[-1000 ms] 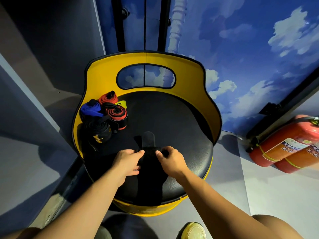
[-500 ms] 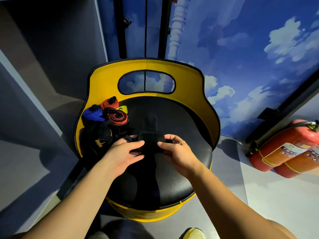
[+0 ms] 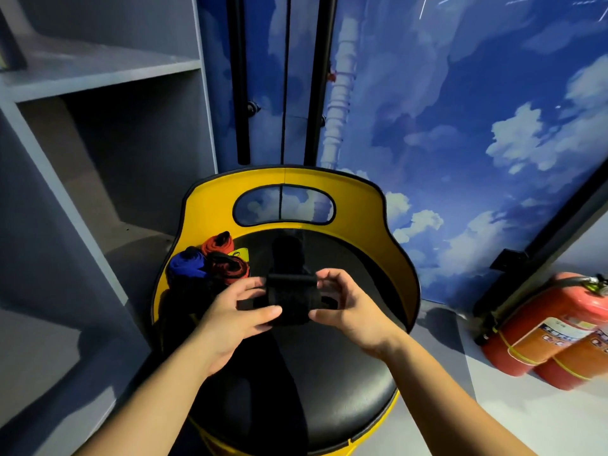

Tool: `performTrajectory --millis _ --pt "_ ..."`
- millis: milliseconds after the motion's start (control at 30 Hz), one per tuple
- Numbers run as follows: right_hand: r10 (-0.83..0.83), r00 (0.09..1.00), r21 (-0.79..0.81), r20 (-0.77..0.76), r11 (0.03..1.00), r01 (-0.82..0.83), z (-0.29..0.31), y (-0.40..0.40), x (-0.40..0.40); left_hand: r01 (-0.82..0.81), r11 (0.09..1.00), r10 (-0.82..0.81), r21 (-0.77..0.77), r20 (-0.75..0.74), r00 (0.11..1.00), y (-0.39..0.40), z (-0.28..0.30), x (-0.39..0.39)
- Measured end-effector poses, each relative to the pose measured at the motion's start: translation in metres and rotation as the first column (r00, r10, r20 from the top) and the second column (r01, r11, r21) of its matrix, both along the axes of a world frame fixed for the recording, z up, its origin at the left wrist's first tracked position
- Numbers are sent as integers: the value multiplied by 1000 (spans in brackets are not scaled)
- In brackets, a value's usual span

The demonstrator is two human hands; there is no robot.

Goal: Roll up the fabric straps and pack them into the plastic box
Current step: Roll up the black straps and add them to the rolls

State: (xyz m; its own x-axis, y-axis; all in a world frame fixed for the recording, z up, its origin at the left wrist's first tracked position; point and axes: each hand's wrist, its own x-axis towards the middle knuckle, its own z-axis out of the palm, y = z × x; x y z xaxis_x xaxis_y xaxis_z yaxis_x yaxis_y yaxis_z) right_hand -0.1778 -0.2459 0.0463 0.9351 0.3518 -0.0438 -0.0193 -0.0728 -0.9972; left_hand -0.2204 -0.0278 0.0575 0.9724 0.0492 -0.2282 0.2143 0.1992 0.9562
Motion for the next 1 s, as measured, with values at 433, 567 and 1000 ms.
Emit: performTrajectory --millis 433,567,1000 --pt "-249 856 -242 453 890 387 14 27 27 56 989 -55 136 -11 998 -11 -19 13" --pt "-249 806 -282 537 847 450 15 27 30 89 974 -91 206 2 996 -9 -20 13" --pt "-244 843 -379 480 809 450 14 25 37 106 973 -113 207 19 993 -6 -21 10"
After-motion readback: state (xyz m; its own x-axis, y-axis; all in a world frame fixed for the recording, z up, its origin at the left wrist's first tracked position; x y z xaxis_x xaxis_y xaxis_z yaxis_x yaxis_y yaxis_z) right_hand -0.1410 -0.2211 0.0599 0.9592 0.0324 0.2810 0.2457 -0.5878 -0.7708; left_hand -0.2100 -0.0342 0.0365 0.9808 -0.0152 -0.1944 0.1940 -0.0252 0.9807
